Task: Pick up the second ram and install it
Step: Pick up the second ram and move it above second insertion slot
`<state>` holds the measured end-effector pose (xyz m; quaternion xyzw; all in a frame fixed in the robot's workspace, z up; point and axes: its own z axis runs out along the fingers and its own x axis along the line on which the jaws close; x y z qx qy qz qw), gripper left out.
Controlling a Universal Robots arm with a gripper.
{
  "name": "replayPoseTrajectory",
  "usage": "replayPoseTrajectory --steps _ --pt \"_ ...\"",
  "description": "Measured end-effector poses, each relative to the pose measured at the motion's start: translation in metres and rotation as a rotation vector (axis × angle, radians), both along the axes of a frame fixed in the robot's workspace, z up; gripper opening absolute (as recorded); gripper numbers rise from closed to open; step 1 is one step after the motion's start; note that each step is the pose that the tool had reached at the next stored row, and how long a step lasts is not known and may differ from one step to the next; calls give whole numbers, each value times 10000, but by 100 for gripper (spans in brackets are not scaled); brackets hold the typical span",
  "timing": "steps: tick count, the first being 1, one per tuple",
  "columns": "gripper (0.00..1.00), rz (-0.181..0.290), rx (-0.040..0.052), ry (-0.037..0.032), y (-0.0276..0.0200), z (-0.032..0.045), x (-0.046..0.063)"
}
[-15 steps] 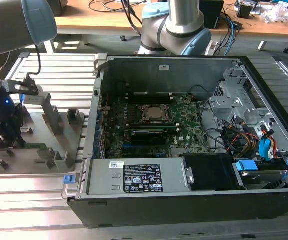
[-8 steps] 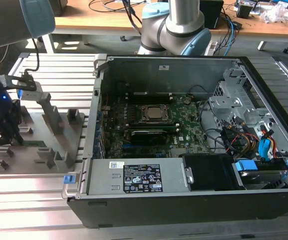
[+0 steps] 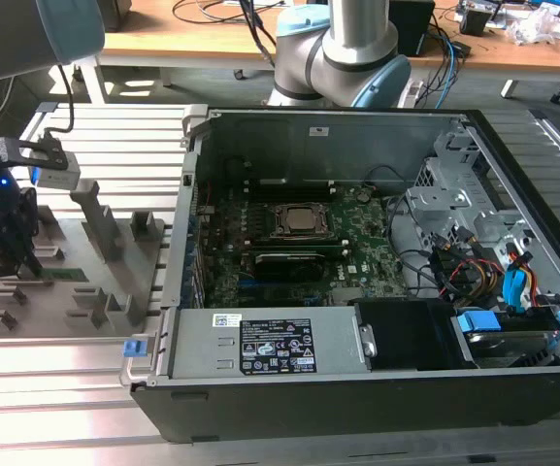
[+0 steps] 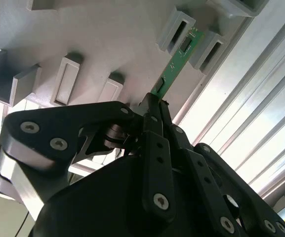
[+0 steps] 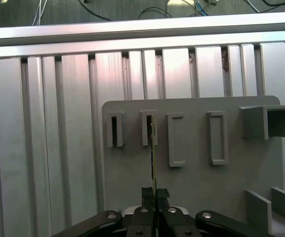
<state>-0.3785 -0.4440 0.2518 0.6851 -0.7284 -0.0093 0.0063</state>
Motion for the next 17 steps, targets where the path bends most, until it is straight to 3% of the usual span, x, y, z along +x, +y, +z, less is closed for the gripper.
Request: replayPoseTrajectory --steps 15,17 --pt "13 0 0 0 0 194 2" --pt "13 -1 0 0 0 249 2"
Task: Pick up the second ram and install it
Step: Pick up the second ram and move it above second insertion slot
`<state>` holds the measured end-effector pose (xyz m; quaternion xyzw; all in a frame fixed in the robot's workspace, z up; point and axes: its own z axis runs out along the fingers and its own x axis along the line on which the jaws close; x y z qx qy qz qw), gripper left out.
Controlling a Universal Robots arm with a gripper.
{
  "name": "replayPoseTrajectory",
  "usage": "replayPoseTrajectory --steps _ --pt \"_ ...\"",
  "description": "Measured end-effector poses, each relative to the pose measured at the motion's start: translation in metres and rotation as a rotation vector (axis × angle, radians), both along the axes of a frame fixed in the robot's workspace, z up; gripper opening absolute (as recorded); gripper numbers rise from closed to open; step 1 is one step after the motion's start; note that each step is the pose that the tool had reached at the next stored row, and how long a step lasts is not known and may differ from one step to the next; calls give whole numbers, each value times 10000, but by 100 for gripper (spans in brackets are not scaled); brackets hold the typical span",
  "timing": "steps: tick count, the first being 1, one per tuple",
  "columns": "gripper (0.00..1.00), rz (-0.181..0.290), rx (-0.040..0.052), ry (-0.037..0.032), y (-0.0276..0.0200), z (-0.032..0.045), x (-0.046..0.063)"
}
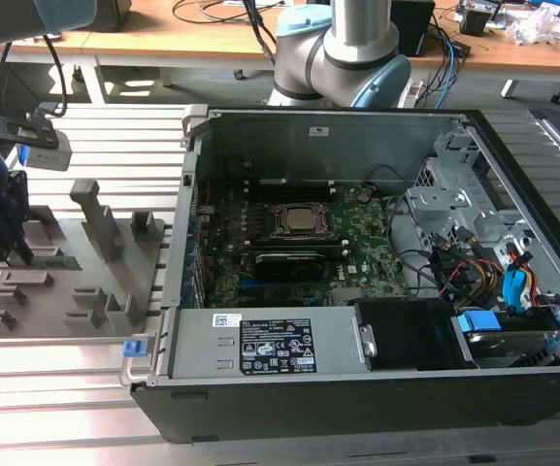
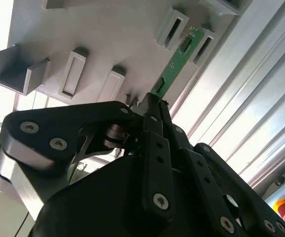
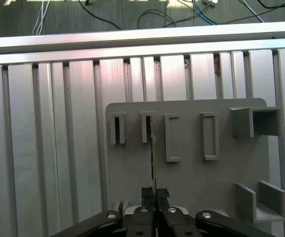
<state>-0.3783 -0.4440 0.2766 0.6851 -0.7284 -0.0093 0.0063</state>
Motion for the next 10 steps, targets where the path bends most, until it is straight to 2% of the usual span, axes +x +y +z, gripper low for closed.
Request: replayPoseTrajectory --steps 10 --pt "13 1 0 1 0 128 2"
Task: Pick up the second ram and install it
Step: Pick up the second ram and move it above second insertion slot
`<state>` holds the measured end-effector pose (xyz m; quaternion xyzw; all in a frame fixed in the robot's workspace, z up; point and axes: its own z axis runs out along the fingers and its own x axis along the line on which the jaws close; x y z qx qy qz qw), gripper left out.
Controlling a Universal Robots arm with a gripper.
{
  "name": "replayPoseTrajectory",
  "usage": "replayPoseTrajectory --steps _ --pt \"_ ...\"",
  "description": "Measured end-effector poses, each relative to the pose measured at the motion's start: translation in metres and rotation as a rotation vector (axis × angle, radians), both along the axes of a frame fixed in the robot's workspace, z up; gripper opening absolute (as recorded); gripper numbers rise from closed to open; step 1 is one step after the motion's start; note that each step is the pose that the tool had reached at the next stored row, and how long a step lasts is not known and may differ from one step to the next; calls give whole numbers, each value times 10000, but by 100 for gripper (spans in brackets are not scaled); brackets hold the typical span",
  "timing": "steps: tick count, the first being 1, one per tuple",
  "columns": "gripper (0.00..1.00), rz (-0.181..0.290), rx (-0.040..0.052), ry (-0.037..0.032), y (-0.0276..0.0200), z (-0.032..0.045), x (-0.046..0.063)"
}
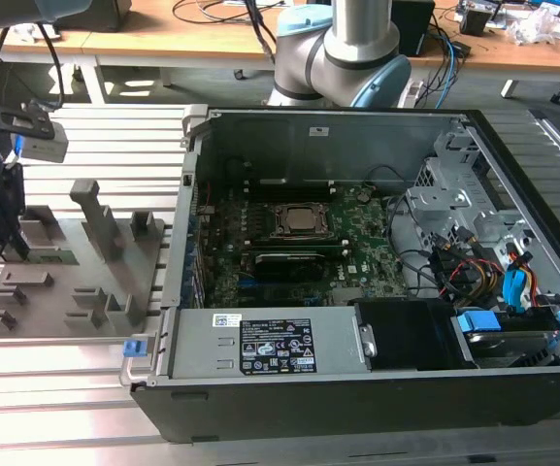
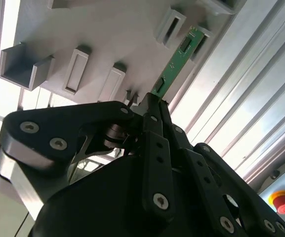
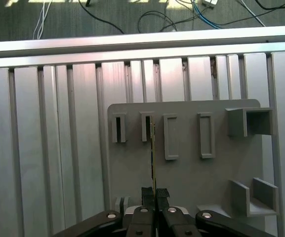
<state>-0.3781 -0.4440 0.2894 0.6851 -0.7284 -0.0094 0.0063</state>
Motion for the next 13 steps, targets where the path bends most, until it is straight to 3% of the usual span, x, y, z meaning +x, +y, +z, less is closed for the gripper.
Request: replayPoseTrajectory --steps 13 --pt "13 0 0 0 0 201 4"
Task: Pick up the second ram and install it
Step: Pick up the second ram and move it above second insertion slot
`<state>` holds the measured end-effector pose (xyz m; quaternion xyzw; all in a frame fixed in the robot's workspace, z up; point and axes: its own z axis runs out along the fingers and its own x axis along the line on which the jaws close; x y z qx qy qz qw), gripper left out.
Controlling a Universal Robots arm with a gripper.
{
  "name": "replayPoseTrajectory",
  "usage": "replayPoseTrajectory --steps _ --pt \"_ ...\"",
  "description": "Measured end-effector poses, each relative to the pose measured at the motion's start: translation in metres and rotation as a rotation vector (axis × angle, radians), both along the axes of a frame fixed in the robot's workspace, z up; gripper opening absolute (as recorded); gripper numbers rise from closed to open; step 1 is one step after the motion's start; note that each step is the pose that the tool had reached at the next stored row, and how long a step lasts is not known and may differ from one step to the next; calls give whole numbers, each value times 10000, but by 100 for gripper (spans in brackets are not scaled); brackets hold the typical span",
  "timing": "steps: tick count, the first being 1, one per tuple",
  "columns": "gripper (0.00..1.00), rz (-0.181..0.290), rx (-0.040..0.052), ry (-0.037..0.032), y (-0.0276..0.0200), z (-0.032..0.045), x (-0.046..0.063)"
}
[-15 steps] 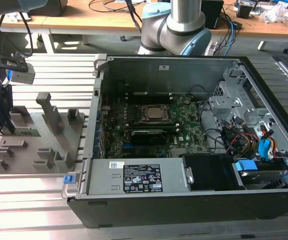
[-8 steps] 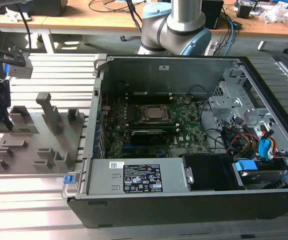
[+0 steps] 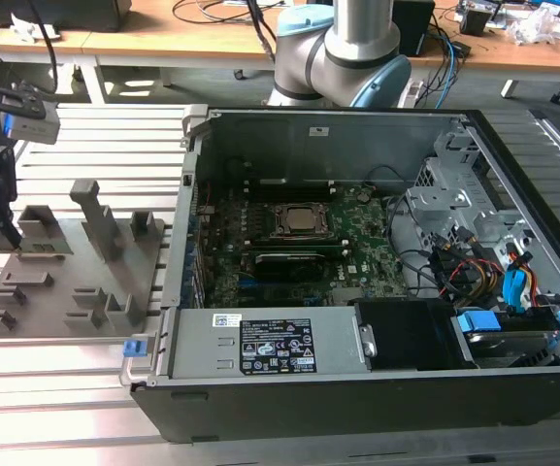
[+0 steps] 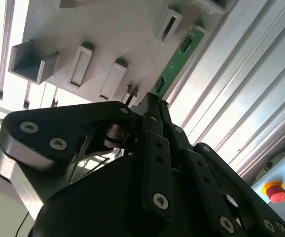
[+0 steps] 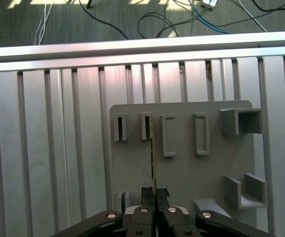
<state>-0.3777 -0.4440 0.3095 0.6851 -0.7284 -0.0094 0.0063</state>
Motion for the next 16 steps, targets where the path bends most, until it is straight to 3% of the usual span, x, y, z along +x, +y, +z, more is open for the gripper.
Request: replayPoseTrajectory --steps 14,16 --pt "13 0 0 0 0 223 6" --pt "13 1 0 -1 0 292 7"
